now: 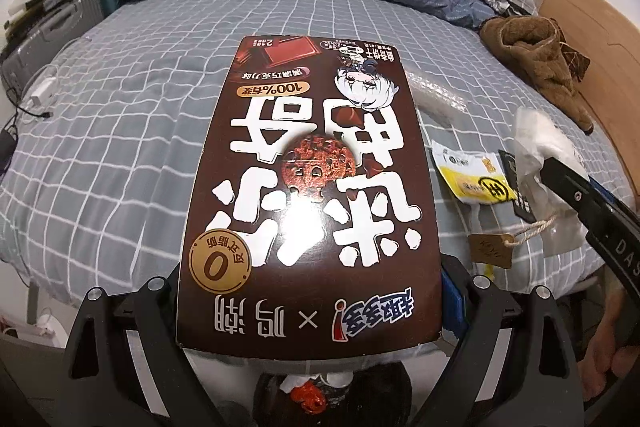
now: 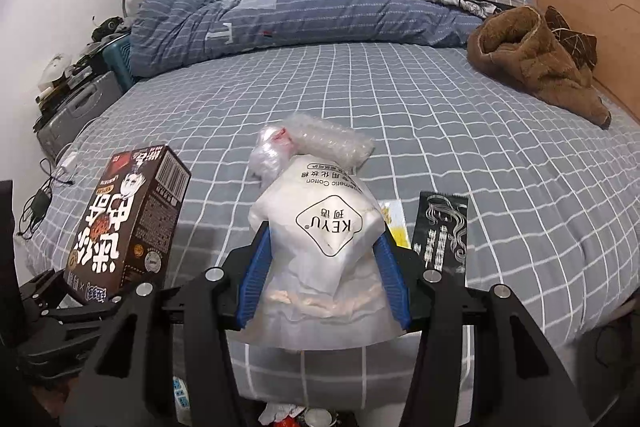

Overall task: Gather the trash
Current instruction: 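Lift the chocolate box and mask bag off the bed and carry them over the bin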

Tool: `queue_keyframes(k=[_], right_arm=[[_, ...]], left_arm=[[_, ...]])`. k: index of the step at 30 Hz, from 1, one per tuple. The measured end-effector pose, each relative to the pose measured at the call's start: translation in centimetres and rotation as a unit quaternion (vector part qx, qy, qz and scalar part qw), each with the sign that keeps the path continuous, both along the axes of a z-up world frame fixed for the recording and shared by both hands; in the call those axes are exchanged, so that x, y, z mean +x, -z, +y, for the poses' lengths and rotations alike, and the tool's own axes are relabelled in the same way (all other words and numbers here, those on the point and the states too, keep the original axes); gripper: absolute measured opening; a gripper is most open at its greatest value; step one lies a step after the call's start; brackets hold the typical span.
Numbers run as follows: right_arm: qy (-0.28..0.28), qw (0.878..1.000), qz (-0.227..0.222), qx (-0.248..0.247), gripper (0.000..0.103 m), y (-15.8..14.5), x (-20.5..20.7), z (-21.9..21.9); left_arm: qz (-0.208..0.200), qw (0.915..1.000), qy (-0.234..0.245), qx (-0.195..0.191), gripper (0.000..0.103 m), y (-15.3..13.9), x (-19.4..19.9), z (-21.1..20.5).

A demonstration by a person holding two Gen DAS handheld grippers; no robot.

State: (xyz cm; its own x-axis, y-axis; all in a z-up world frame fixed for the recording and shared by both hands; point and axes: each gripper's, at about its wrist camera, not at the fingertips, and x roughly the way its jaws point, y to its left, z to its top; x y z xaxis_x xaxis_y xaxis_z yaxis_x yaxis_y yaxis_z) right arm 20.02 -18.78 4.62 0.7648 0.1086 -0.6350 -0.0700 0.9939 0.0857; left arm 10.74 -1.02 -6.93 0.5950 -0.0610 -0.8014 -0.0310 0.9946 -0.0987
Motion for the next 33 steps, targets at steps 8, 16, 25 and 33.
queue_keyframes(k=[8,16,25,33], right_arm=[[-0.011,1.0,0.007,-0.002,0.049,0.4,-4.1,1.0],[-0.037,0.999,0.017,-0.005,0.049,0.8,-7.3,2.8],[-0.067,0.997,0.047,0.009,0.049,1.7,-9.1,5.3],[-0.099,0.993,0.058,0.013,0.049,1.9,-9.2,8.8]], left_arm=[[0.008,0.9999,0.006,-0.004,0.088,0.0,-1.7,-0.9],[0.006,0.9999,0.006,0.011,0.088,-0.9,-4.5,-2.2],[0.021,0.9993,-0.012,0.028,0.088,-1.2,-6.9,-2.8],[0.034,0.998,-0.047,0.025,0.088,-1.7,-5.7,-0.4]])
